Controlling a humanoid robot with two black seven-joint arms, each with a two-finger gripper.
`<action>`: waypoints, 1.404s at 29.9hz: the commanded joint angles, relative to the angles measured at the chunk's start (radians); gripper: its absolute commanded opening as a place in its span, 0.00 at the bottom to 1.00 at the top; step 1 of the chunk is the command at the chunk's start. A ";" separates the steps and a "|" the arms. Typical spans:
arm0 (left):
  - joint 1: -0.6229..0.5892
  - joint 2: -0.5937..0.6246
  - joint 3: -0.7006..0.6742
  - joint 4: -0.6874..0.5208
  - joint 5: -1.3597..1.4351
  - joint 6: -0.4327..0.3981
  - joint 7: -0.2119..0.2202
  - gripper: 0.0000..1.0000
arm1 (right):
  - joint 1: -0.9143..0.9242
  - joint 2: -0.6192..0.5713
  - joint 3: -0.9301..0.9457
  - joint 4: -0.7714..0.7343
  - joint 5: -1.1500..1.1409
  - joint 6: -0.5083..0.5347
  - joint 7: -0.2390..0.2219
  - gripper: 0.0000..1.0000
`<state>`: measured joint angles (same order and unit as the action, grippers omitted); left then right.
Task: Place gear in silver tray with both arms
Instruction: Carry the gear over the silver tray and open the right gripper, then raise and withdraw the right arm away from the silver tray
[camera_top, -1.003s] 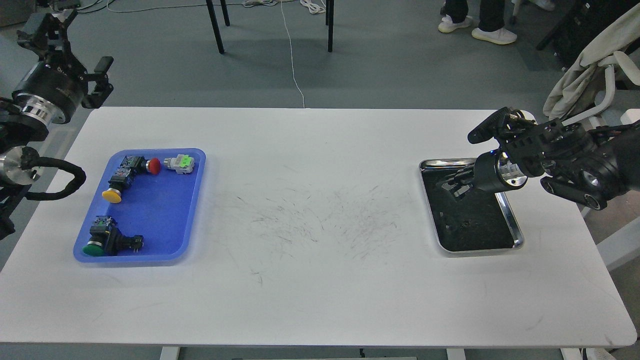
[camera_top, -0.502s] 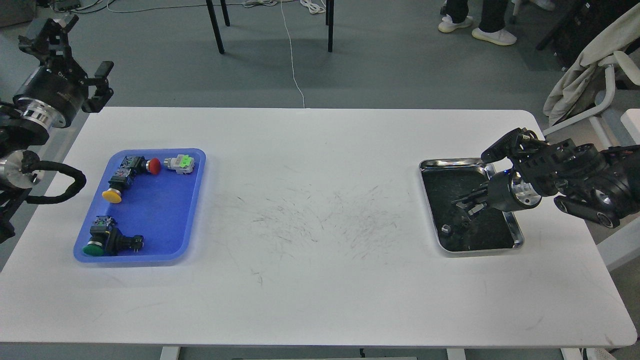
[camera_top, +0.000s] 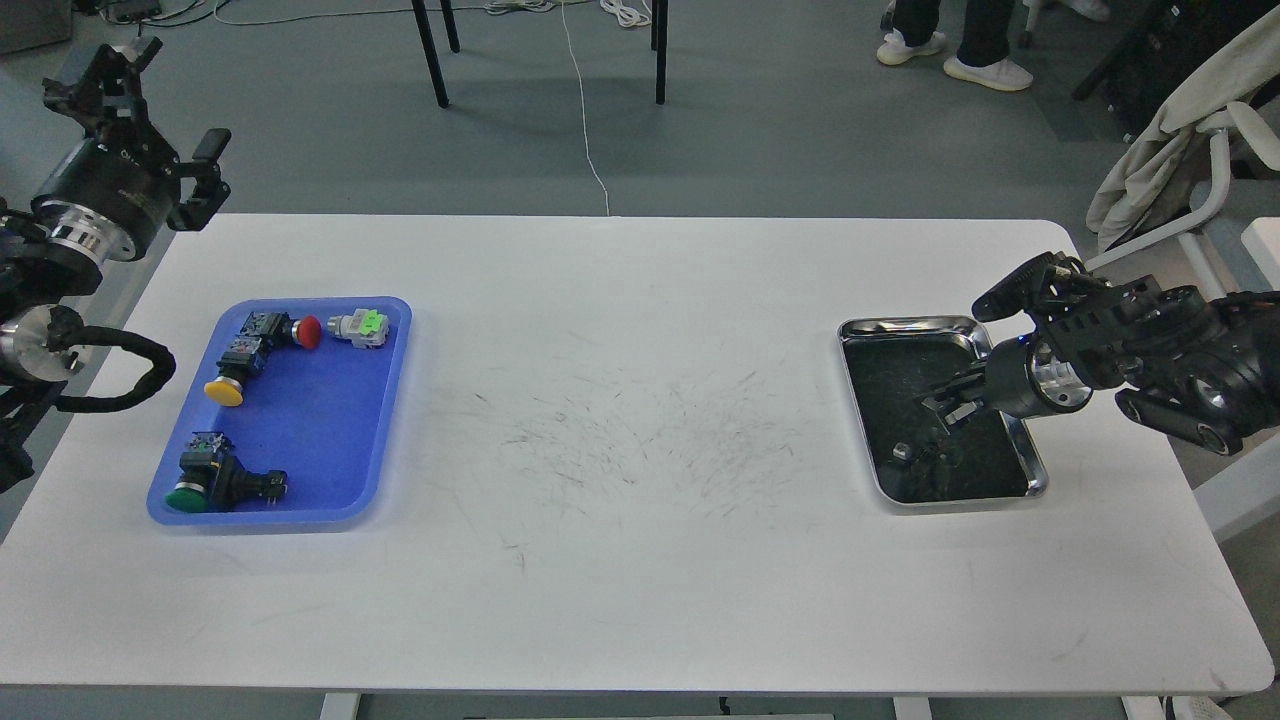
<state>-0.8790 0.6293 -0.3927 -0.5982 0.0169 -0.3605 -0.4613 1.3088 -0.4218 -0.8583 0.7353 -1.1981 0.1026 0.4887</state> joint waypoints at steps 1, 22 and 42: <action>0.000 0.003 0.000 0.000 0.000 0.000 0.000 0.99 | 0.001 0.000 0.015 -0.014 0.005 -0.003 0.000 0.46; 0.020 0.049 -0.002 -0.014 -0.002 -0.009 0.029 0.99 | 0.014 0.000 0.388 -0.045 0.175 -0.027 0.000 0.87; 0.023 0.093 0.043 -0.106 -0.020 -0.115 0.070 0.98 | -0.144 0.000 0.920 -0.033 0.833 -0.155 -0.009 0.91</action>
<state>-0.8536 0.7256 -0.3758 -0.6945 -0.0072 -0.4758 -0.3386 1.1777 -0.4220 0.0333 0.6987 -0.4295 -0.0272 0.4801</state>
